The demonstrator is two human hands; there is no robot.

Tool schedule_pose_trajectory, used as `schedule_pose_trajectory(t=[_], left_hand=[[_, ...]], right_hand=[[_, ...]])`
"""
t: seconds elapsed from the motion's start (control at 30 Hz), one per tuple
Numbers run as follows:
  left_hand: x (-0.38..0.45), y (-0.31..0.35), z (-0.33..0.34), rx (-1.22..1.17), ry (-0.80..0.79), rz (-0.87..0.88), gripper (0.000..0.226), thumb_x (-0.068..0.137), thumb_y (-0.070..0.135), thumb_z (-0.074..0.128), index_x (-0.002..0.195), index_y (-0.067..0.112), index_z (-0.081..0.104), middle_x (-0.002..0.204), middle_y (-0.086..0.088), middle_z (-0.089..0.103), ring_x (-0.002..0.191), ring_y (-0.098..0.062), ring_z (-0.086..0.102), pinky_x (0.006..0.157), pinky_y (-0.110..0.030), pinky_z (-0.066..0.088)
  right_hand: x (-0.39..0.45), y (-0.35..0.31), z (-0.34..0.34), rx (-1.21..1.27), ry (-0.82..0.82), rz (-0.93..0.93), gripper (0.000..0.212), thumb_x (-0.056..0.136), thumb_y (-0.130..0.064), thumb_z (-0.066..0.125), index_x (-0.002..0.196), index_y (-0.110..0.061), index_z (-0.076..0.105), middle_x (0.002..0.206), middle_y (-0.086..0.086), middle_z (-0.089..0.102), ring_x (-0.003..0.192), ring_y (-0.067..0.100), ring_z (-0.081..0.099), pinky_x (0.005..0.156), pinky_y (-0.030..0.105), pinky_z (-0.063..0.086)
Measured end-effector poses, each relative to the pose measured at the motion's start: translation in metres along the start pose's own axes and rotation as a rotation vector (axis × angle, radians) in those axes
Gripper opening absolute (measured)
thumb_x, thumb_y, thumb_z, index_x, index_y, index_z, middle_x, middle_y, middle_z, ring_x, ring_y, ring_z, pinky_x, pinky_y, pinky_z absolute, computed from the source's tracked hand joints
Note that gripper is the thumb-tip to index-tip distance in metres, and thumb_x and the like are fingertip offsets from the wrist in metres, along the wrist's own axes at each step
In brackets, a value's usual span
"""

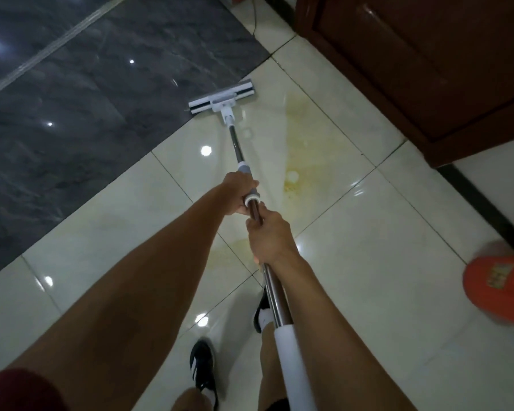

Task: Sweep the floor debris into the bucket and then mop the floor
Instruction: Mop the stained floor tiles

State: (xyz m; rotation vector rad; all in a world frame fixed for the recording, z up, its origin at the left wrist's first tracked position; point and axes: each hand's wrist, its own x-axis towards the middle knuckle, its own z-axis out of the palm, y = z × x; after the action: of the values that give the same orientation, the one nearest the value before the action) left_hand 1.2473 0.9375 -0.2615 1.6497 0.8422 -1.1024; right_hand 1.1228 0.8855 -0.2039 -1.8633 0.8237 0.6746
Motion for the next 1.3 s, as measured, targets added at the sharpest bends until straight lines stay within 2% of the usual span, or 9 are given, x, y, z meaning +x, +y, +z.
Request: schedule_pose_trajectory(t=[0.13,0.27,0.43,0.5,0.6,0.67,0.93,1.17,1.3], left_hand=[[-0.024,-0.041,0.000,0.074,-0.039,0.016,0.014,0.101,0.010,0.050,0.095,0.006,0.062,0.104,-0.015,0.064,0.074,-0.032,0.066,0.046,-0.037,0.056],[-0.050,-0.108,-0.007,0.117,-0.109,0.014,0.003,0.096,0.005,0.060,0.096,0.004,0.058,0.098,-0.017,0.063,0.070,-0.033,0.065,0.055,-0.045,0.057],[-0.088,-0.199,-0.026,0.276,-0.181,0.022,0.015,0.095,0.006,0.060,0.110,0.003,0.061,0.108,-0.023,0.063,0.076,-0.034,0.066,0.065,-0.050,0.061],[-0.104,-0.228,-0.031,0.325,-0.218,0.026,0.019,0.095,0.002,0.057,0.113,0.003,0.062,0.111,-0.021,0.063,0.078,-0.032,0.065,0.060,-0.046,0.060],[-0.122,-0.262,-0.034,0.344,-0.261,0.021,0.027,0.096,0.002,0.054,0.123,0.002,0.060,0.115,-0.017,0.064,0.076,-0.029,0.065,0.051,-0.040,0.056],[-0.130,-0.277,-0.032,0.351,-0.271,0.020,0.029,0.095,-0.001,0.056,0.123,0.001,0.060,0.112,-0.015,0.063,0.078,-0.031,0.066,0.057,-0.045,0.059],[-0.148,-0.316,-0.010,0.358,-0.263,0.076,0.027,0.094,0.010,0.062,0.120,0.002,0.059,0.095,-0.017,0.065,0.075,-0.031,0.066,0.081,-0.061,0.058],[-0.135,-0.291,0.002,0.323,-0.228,0.120,0.016,0.093,0.008,0.063,0.108,0.002,0.061,0.084,-0.016,0.066,0.068,-0.030,0.066,0.077,-0.061,0.059],[-0.125,-0.267,0.019,0.302,-0.219,0.122,0.024,0.092,0.009,0.065,0.115,0.004,0.060,0.095,-0.016,0.066,0.072,-0.026,0.066,0.073,-0.052,0.061]], right_hand=[[-0.043,0.024,0.016,0.019,0.038,0.034,0.038,0.102,-0.029,0.048,0.138,-0.018,0.051,0.107,0.010,0.069,0.091,0.031,0.070,0.083,0.043,0.060],[-0.105,0.061,0.052,0.107,0.078,0.091,0.035,0.101,-0.030,0.049,0.133,-0.017,0.053,0.102,0.012,0.069,0.089,0.033,0.071,0.079,0.047,0.061],[-0.192,0.102,0.105,0.164,0.129,0.139,0.032,0.102,-0.024,0.048,0.134,-0.019,0.053,0.087,0.006,0.062,0.083,0.030,0.070,0.076,0.044,0.061],[-0.222,0.116,0.120,0.198,0.137,0.168,0.034,0.103,-0.024,0.048,0.136,-0.020,0.054,0.085,0.004,0.062,0.072,0.021,0.066,0.067,0.035,0.060],[-0.257,0.134,0.133,0.240,0.167,0.170,0.033,0.104,-0.024,0.048,0.136,-0.021,0.055,0.082,0.004,0.062,0.055,0.010,0.056,0.039,0.011,0.039],[-0.273,0.145,0.139,0.234,0.212,0.162,0.033,0.103,-0.025,0.049,0.134,-0.020,0.057,0.089,0.007,0.066,0.055,0.008,0.055,0.037,0.009,0.035],[-0.304,0.173,0.141,0.366,0.270,0.214,0.033,0.101,-0.027,0.052,0.133,-0.025,0.058,0.075,0.005,0.062,0.053,0.018,0.059,0.057,0.038,0.060],[-0.281,0.162,0.118,0.410,0.265,0.188,0.020,0.100,-0.019,0.053,0.117,-0.016,0.065,0.064,0.005,0.059,0.038,0.016,0.055,0.039,0.026,0.047],[-0.259,0.157,0.096,0.448,0.265,0.183,0.020,0.101,-0.019,0.055,0.117,-0.013,0.064,0.065,0.004,0.057,0.042,0.017,0.056,0.037,0.024,0.045]])
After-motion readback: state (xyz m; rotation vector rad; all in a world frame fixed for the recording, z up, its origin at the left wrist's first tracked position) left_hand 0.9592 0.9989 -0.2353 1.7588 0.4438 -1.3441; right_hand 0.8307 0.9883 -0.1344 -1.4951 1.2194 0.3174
